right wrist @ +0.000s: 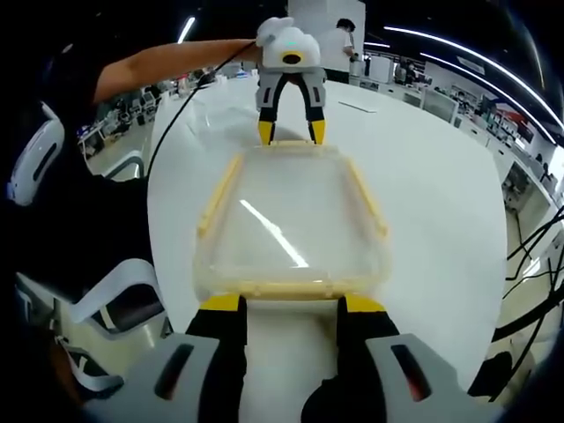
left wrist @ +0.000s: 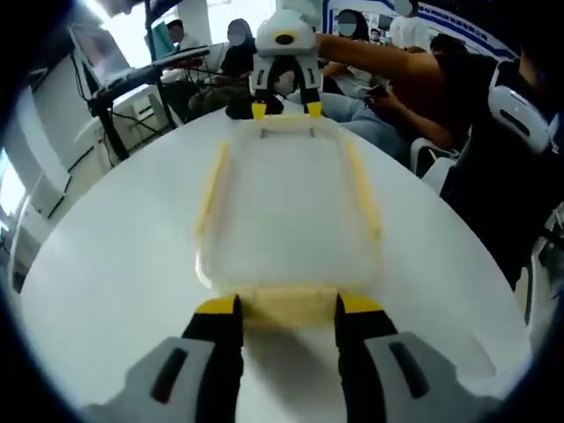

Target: Snap each plastic latch of the storage box into its locked position after aligning the lid with the box until every specified latch is closed and the lid sits flush.

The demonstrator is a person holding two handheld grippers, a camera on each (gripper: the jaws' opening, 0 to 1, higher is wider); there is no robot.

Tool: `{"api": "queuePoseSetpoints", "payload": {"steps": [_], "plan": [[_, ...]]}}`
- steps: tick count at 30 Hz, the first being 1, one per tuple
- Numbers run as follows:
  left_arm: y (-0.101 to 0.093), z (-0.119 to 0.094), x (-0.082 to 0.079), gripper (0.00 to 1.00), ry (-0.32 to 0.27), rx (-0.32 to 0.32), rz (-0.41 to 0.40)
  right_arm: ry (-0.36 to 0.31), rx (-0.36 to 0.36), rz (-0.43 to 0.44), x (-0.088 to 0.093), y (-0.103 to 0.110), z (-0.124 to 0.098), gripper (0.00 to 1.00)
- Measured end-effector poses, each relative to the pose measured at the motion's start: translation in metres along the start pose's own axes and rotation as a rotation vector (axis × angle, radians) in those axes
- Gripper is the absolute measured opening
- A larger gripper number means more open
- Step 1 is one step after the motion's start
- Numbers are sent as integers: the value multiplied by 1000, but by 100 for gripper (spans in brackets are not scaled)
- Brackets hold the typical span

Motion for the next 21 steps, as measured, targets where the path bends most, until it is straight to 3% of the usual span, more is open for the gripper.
{"api": "queuePoseSetpoints", "payload": {"steps": [12,16,21], "plan": [[0,-2,2,39,-69,-6,0,-30,-21,11,-1,3,0,38],[4,-3,3,39,-82,-9,1,-30,-26,12,4,-19,-6,38],[10,-4,1,39,-78,-17,3,-21,-28,13,5,-27,-8,38]]}}
Point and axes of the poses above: the point that each gripper's makers call its tool centre point, and the gripper's own axes: z roughly forward along the fingers, y roughly to its left, x roughly out of its underside, the point moved 6 cm from there along -z, roughly backward along the fingers, and after that the axes turned 11 degrees about -z, right-handed, at the moved point
